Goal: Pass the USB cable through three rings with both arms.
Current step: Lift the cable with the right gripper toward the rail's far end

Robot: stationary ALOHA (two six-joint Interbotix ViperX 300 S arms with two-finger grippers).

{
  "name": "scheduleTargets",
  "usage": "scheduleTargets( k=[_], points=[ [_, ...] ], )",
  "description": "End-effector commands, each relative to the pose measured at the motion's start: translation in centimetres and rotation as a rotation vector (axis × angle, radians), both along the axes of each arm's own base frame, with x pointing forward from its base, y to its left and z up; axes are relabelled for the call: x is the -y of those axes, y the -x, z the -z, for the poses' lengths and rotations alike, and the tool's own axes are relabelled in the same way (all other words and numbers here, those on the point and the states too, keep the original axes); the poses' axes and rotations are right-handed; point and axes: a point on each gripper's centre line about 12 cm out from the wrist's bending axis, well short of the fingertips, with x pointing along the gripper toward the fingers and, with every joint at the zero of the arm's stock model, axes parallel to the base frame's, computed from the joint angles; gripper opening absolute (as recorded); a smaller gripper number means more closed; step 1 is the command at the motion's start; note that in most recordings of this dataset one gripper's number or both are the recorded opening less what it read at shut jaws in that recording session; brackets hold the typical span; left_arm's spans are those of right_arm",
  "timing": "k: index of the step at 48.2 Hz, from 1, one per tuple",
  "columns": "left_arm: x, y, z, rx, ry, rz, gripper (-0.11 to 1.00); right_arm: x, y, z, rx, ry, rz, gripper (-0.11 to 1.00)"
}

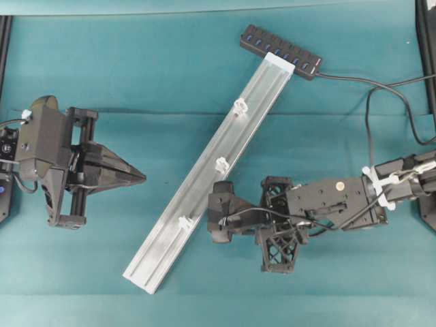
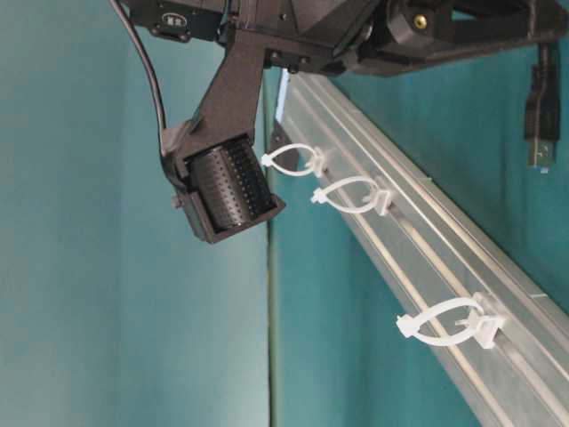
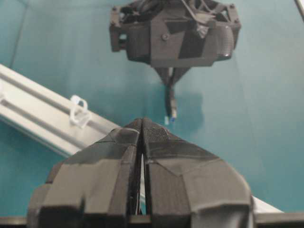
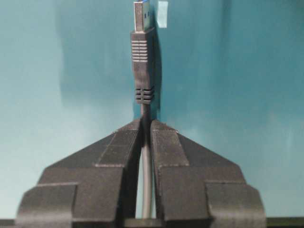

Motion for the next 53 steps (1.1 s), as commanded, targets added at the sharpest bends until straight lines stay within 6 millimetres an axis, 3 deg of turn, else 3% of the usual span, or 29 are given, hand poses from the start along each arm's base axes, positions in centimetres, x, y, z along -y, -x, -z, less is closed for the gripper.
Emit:
scheduleTargets(
  k=[1, 17, 31, 45, 53],
  points=[
    [0.1, -0.1, -0.8, 0.031, 0.002, 0.004, -0.01, 0.1, -0.7, -2.6, 0.056, -0.012, 0.005, 0.08],
    [0.1, -0.1, -0.9, 0.033, 0.008, 0.002, -0.01, 2.0, -0.1, -7.9, 0.047, 0.0, -0.028, 0.08],
    [0.1, 0.0, -0.9, 0.033, 0.008, 0.002, -0.01, 6.7, 2.2, -14.0, 0.099, 0.036, -0.043, 0.08],
    [0.1, 0.2, -1.8, 0.062, 0.019, -0.001, -0.01, 10.6, 4.6, -15.4, 0.021, 0.06, -0.087, 0.08],
    [0.2, 0.6, -2.4, 0.081, 0.048, -0.003, -0.01, 12.8, 4.9, -16.6, 0.033, 0.082, -0.107, 0.08]
  ],
)
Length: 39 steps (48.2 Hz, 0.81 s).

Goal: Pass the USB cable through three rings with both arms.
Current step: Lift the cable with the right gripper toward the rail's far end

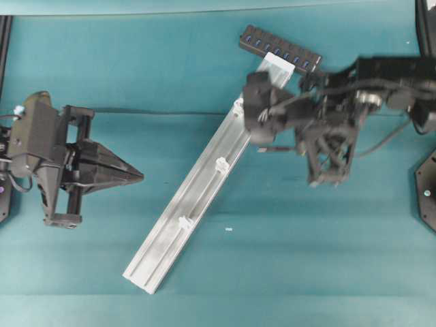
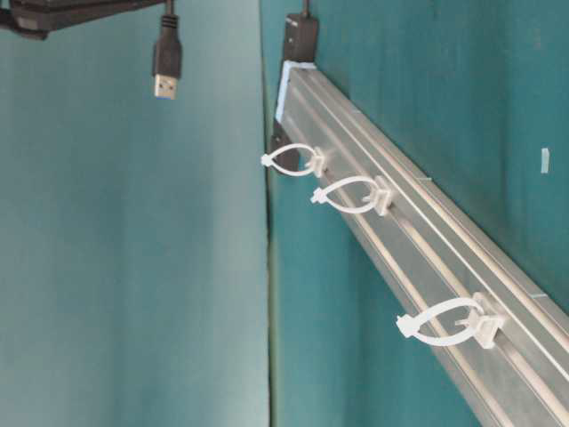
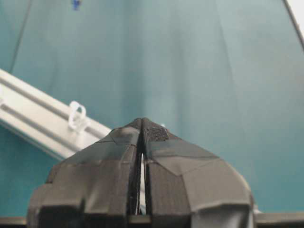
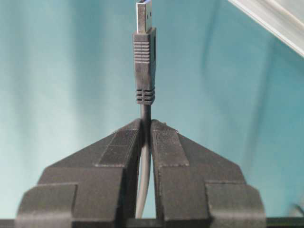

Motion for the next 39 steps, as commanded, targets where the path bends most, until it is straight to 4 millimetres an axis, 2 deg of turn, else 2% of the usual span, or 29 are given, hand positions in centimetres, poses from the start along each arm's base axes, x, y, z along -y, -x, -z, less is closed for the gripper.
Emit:
scheduleTargets(
  k=[1, 10, 20, 27, 39],
  points=[
    [0.2, 0.1, -1.3, 0.044, 0.007, 0.007, -0.01, 1.2, -0.1, -1.5, 0.043, 0.016, -0.008, 0.08],
    [0.3, 0.3, -1.4, 0.048, 0.015, 0.009, -0.01, 4.5, -0.4, -3.3, 0.099, 0.055, 0.004, 0.08],
    [0.3, 0.3, -1.8, 0.059, 0.017, 0.009, -0.01, 7.2, 0.1, -4.3, 0.119, 0.095, -0.026, 0.08],
    [0.3, 0.5, -2.3, 0.076, 0.019, 0.009, -0.01, 10.0, 1.1, -5.1, 0.131, 0.126, -0.006, 0.08],
    [0.3, 0.6, -2.6, 0.086, 0.019, 0.009, -0.01, 14.6, 3.6, -5.0, 0.118, 0.166, 0.025, 0.08]
  ],
)
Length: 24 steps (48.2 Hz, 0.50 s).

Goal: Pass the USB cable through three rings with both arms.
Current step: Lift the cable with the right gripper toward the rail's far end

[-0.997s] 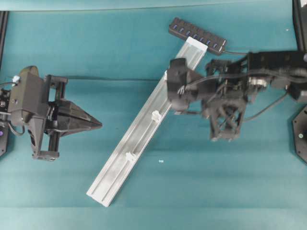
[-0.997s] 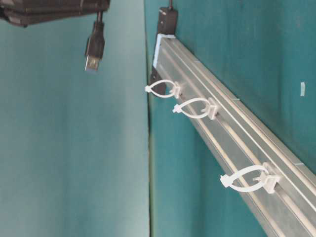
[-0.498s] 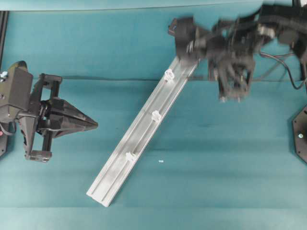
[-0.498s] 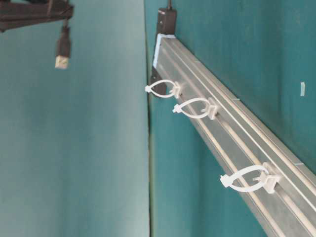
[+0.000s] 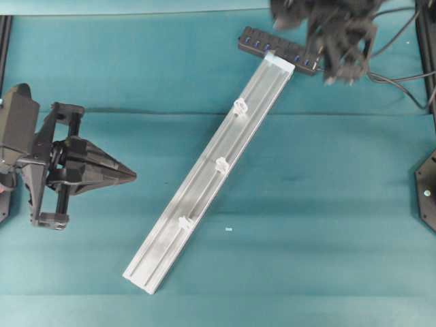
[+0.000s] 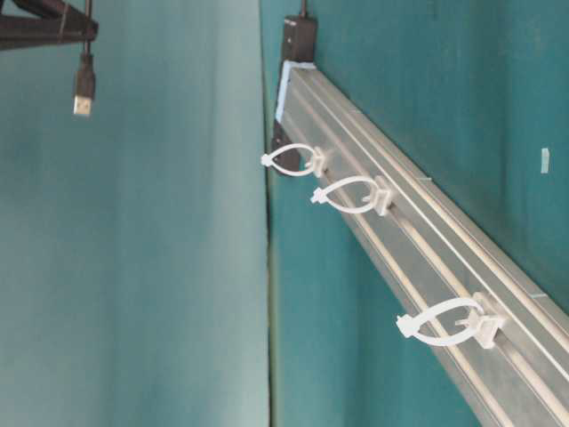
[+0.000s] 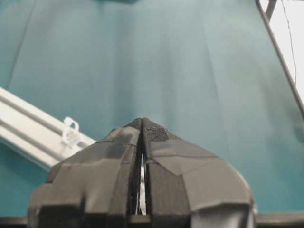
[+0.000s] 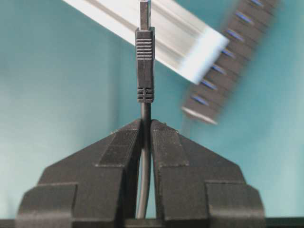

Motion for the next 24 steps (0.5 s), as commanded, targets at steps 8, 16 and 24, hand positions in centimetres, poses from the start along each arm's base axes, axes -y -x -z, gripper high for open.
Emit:
scheduleTargets(
  k=[8, 16, 24],
  points=[
    [0.0, -0.2, -1.2, 0.038, 0.004, 0.0, -0.01, 3.5, 2.2, -0.4, -0.008, 0.064, -0.051, 0.08],
    [-0.1, 0.0, -1.7, 0.048, 0.076, -0.02, -0.01, 5.6, 3.0, 1.0, -0.028, 0.11, -0.129, 0.08],
    [-0.1, 0.4, -2.4, 0.073, 0.114, -0.026, -0.01, 6.5, 1.9, 3.6, -0.021, 0.168, -0.231, 0.08]
  ],
)
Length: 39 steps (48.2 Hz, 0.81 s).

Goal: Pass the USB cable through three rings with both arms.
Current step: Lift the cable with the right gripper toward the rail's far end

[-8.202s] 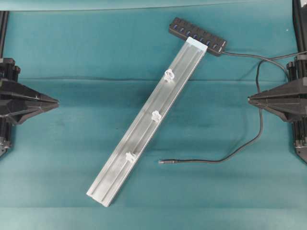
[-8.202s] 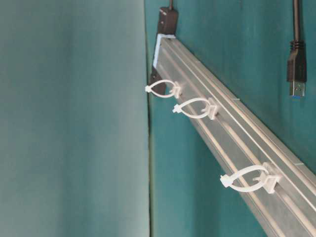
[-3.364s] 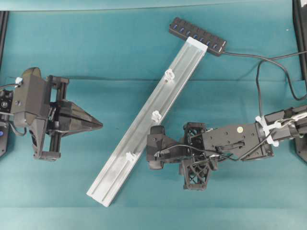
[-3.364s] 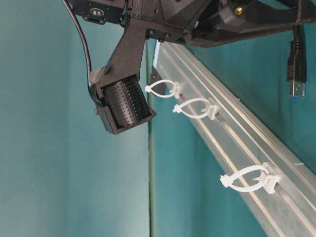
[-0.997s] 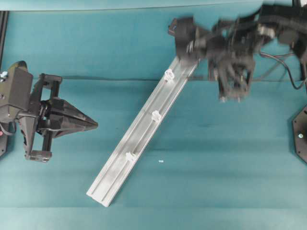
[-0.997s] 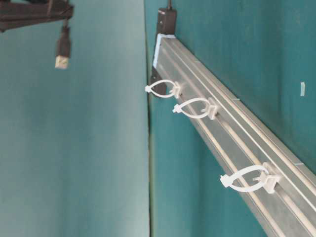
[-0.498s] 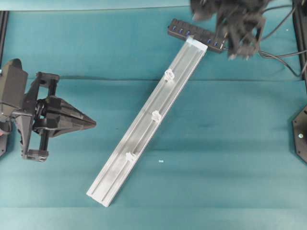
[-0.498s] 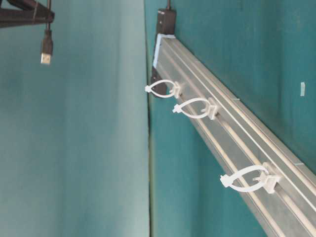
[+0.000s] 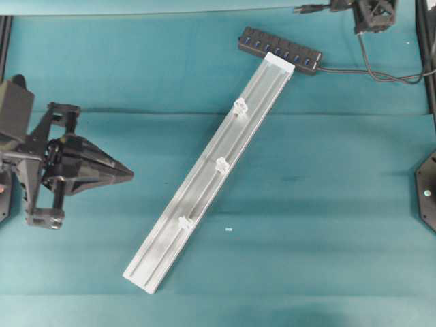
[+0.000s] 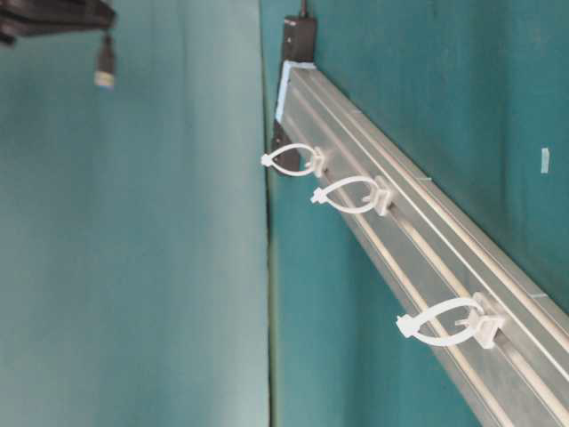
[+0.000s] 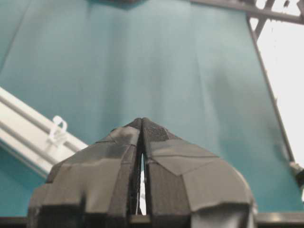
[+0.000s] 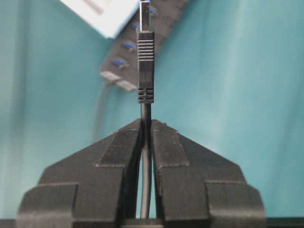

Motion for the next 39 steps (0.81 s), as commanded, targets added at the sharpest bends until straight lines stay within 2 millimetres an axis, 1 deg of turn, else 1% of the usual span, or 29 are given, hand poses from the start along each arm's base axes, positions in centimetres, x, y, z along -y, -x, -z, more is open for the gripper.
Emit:
scheduleTargets(
  k=[1, 7, 15, 22, 26, 33, 39],
  points=[
    [-0.1, 0.0, -1.9, 0.058, 0.001, -0.002, -0.01, 0.3, -0.7, 1.0, 0.01, 0.024, -0.047, 0.08],
    [-0.4, 0.6, -2.6, 0.083, 0.007, -0.012, -0.01, 0.7, -1.4, 3.0, -0.003, 0.021, -0.07, 0.08],
    [-0.6, 1.0, -3.2, 0.106, 0.006, -0.02, -0.01, 0.9, -2.2, 4.7, -0.029, -0.002, -0.085, 0.08],
    [-0.6, 1.0, -3.2, 0.104, 0.006, -0.021, -0.01, 0.3, -3.3, 5.9, -0.037, -0.007, -0.119, 0.08],
    [-0.8, 1.0, -3.1, 0.103, 0.004, -0.027, -0.01, -0.4, -4.1, 6.7, -0.053, -0.004, -0.182, 0.08],
    [-1.0, 1.0, -3.1, 0.1, 0.002, -0.038, -0.01, -1.4, -5.2, 7.3, -0.073, 0.016, -0.31, 0.08],
    [-1.0, 1.0, -3.1, 0.1, 0.003, -0.038, -0.01, -1.4, -5.5, 7.6, -0.064, 0.015, -0.321, 0.08]
  ],
)
